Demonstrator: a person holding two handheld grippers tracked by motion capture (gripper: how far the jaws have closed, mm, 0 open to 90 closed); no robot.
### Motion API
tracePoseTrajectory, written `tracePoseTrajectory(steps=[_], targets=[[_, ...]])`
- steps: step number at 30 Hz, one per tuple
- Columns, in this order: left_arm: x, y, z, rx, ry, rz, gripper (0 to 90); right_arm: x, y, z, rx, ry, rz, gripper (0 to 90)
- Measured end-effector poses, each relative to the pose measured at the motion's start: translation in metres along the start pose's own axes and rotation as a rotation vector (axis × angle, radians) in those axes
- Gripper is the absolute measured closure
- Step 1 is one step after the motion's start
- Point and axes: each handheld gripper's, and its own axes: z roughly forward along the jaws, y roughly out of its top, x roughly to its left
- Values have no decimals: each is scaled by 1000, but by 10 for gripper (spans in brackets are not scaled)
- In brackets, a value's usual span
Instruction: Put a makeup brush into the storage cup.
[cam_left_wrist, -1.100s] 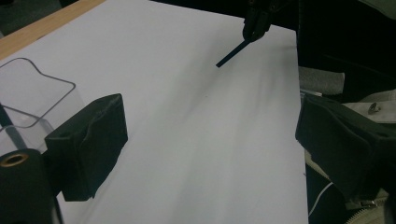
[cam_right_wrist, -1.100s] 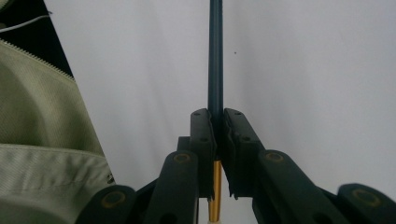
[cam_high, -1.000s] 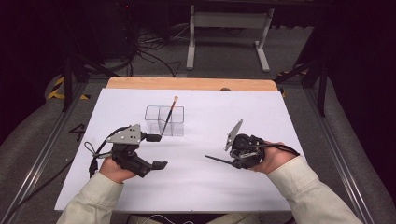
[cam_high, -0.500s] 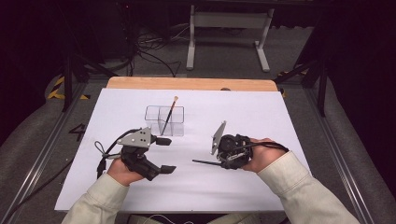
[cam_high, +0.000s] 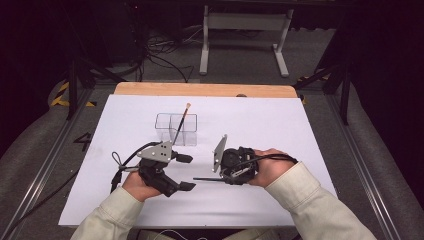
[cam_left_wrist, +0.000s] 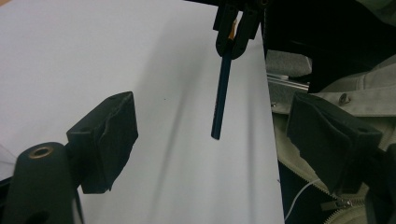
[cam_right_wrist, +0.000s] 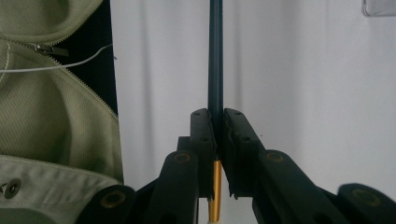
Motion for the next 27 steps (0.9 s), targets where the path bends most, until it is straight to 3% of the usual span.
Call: tracePoseTrajectory(steps=[7,19,27], targets=[[1,-1,3,14,-37,-5,252,1,10,3,-15,2,-22,830],[4,-3,8,46,-66,-6,346,2,18,0,-31,-16,-44,831],[4,-5,8,65,-84,5,545,3,18,0,-29,-19,-61,830]])
